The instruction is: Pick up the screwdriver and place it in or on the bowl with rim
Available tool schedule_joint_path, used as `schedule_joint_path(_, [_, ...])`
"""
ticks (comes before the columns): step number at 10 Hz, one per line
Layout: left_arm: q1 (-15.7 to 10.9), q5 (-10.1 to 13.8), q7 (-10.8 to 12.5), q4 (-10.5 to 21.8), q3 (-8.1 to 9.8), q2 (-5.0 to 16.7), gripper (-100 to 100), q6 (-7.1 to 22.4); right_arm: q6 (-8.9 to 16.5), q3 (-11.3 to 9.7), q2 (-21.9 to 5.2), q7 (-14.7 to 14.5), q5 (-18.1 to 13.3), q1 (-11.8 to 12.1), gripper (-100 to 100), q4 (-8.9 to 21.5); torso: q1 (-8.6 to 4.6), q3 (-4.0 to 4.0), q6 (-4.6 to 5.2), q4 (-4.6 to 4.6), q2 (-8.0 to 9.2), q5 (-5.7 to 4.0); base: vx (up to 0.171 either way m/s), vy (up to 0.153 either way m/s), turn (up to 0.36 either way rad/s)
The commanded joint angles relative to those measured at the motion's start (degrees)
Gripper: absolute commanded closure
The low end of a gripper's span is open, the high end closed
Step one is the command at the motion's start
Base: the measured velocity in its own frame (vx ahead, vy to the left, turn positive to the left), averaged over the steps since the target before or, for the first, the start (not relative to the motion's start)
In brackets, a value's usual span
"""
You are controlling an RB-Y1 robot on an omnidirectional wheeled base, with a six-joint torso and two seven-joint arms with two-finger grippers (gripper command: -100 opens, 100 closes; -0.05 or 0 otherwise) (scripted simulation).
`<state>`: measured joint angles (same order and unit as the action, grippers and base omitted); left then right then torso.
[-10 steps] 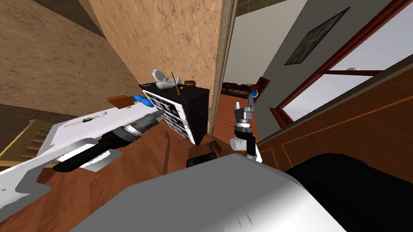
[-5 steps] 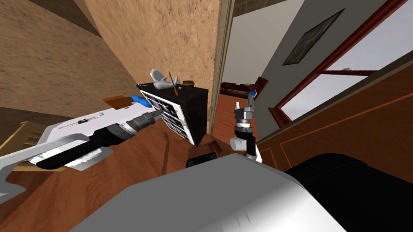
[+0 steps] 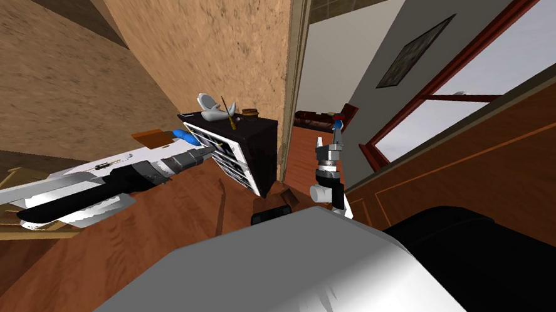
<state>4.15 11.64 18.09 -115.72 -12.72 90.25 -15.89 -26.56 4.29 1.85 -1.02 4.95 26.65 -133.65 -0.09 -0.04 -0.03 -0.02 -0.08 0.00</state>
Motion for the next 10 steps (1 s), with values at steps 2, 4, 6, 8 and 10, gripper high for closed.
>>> schedule_joint_path(2, [-0.6, 0.3, 0.8, 1.0, -0.17, 4.5, -100, 0.0, 0.0, 0.0, 0.0, 0.0, 0.0, 0.0, 0, 0.0, -0.05, -0.03, 0.01, -0.01, -0.05, -0.01, 0.035, -0.039, -0.034])
schedule_joint_path(4, [-1.3, 0.5, 1.4, 2.0, -0.4, 8.0, -100, -0.2, 0.0, 0.0, 0.0, 0.0, 0.0, 0.0, 0, 0.0, -0.11, -0.07, 0.02, -0.03, -0.14, -0.03, 0.055, -0.044, -0.046])
schedule_joint_path(6, [-1.8, 0.7, 2.1, 3.0, -0.6, 10.9, -100, -0.5, 0.0, 0.0, 0.0, 0.0, 0.0, 0.0, 0, 0.0, -0.03, -0.02, 0.0, -0.01, -0.03, 0.0, 0.027, -0.027, -0.018])
schedule_joint_path(8, [-2.3, 0.9, 2.7, 4.0, -0.77, 14.4, -100, -0.8, 0.0, 0.0, 0.0, 0.0, 0.0, 0.0, 0, 0.0, -0.05, -0.05, 0.0, -0.02, -0.08, -0.01, 0.04, -0.032, -0.03])
schedule_joint_path(10, [-2.8, 1.1, 3.2, 5.0, -0.91, 17.6, -100, -1.2, 0.0, 0.0, 0.0, 0.0, 0.0, 0.0, 0, 0.0, -0.1, -0.09, 0.01, -0.04, -0.15, -0.02, 0.068, -0.056, -0.037])
